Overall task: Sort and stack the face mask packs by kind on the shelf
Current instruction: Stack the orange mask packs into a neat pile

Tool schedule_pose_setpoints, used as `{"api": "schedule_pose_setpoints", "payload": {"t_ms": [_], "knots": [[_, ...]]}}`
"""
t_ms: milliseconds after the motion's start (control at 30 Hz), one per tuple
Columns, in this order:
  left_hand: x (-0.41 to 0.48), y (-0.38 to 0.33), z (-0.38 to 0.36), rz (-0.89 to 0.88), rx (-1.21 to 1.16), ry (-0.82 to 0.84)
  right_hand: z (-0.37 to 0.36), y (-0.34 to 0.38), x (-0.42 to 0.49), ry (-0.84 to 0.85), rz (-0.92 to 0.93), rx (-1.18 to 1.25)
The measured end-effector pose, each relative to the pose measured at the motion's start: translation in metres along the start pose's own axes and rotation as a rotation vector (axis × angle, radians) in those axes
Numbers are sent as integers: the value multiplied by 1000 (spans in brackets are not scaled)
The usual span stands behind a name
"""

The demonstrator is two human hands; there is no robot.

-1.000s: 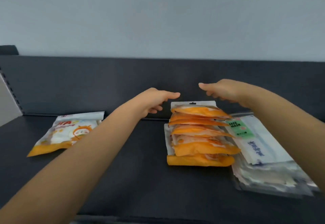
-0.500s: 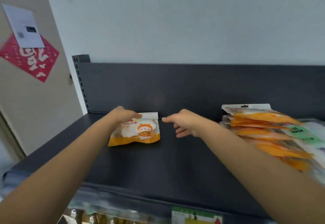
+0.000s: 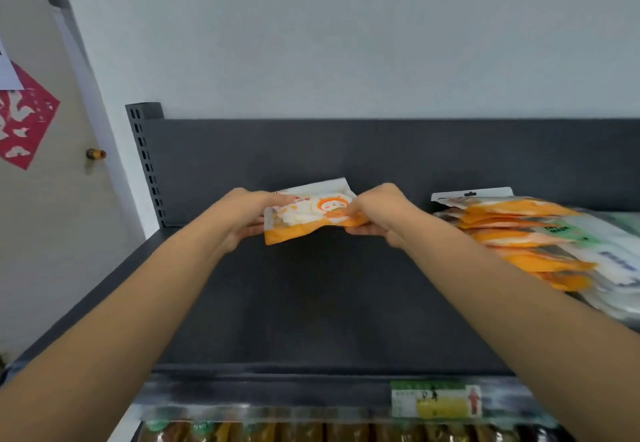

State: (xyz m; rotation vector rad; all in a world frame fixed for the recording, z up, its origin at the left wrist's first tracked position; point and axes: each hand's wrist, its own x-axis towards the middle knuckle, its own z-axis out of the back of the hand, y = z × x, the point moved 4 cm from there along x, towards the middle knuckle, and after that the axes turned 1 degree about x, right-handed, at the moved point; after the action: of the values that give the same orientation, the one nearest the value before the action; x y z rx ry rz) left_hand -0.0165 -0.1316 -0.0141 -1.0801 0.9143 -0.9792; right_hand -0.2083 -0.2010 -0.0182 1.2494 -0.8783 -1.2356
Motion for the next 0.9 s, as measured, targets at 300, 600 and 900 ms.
{"api": "schedule_pose_setpoints", "payload": {"t_ms": [300,600,900], "knots": [[1,-91,-144,-132,-130,206,183,44,-39,-319,178,51],[30,-82,-274,-36,-43,231,287,-3,-1,-285,0,-158],[39,-53,-286,50,-52,73,328,-32,31,-160,-38,-131]]}}
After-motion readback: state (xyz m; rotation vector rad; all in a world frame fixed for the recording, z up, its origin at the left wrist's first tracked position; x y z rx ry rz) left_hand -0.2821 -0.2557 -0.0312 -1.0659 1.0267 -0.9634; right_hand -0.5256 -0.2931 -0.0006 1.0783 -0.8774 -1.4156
